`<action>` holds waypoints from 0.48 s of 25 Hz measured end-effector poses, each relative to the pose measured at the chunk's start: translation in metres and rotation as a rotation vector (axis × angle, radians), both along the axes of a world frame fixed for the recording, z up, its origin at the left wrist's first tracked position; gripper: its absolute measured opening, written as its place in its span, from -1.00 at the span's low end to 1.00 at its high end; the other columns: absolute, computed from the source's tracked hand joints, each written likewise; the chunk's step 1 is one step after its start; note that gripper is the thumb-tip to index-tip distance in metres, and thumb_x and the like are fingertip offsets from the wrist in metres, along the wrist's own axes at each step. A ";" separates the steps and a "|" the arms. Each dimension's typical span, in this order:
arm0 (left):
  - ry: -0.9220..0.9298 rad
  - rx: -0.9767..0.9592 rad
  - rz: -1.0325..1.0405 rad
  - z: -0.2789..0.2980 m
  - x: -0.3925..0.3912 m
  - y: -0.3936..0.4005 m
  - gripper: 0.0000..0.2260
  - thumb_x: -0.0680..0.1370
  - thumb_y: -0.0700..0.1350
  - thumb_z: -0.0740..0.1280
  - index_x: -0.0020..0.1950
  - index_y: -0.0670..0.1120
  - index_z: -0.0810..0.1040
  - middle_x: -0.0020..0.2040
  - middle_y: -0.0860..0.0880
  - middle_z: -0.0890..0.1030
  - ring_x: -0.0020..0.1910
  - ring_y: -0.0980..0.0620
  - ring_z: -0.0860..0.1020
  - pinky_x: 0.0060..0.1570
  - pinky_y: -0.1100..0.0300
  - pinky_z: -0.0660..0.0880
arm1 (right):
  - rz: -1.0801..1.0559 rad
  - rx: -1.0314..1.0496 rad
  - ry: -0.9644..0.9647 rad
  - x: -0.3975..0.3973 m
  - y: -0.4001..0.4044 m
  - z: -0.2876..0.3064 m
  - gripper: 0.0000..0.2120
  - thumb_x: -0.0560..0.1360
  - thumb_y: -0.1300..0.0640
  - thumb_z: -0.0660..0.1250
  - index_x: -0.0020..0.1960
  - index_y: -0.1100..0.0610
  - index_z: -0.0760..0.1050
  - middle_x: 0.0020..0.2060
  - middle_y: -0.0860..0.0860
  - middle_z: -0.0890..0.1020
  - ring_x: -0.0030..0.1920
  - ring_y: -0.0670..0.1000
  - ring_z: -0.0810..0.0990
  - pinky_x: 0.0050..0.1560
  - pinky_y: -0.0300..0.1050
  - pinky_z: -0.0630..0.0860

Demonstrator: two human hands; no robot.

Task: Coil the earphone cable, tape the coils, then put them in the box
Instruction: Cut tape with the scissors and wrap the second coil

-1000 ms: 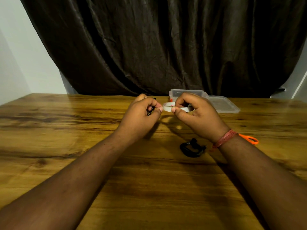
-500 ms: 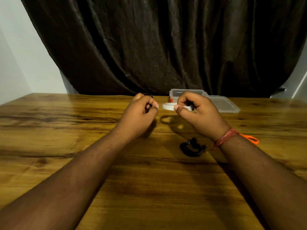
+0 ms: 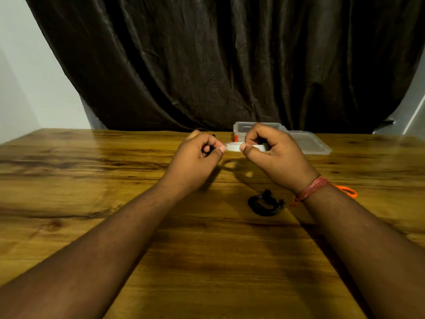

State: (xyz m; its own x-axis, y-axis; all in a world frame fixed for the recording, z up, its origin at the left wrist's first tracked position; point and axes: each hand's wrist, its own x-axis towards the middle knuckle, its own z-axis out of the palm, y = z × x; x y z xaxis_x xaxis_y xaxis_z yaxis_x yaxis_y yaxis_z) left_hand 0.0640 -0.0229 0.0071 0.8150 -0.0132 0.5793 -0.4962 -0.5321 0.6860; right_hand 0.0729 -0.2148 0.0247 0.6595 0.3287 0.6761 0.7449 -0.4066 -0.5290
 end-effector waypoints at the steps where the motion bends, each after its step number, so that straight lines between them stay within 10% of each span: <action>1: 0.016 -0.019 -0.004 0.001 -0.001 -0.001 -0.95 0.54 -0.13 0.39 -0.12 0.00 0.57 -0.11 0.05 0.43 -0.22 0.20 0.42 -0.19 0.44 0.38 | 0.000 -0.002 0.002 0.000 0.000 0.000 -0.86 0.49 0.15 0.36 -0.22 0.05 0.45 -0.31 -0.13 0.46 -0.24 -0.19 0.44 -0.22 -0.27 0.37; 12: 0.172 -0.114 -0.069 0.007 0.005 0.013 -0.93 0.55 -0.09 0.33 -0.10 -0.02 0.60 -0.09 -0.12 0.62 -0.07 -0.08 0.58 0.07 -0.06 0.50 | 0.063 -0.151 0.238 0.009 -0.005 -0.005 -0.87 0.54 0.04 0.32 0.01 -0.08 0.63 -0.08 -0.07 0.66 -0.01 -0.07 0.61 0.08 -0.01 0.54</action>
State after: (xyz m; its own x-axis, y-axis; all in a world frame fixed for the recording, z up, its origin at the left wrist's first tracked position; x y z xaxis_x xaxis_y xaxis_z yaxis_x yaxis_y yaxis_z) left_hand 0.0688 -0.0103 0.0140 0.9015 -0.0146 0.4325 -0.3989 -0.4155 0.8174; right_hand 0.0821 -0.2194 0.0202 0.7685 0.4595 0.4452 0.6337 -0.4510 -0.6285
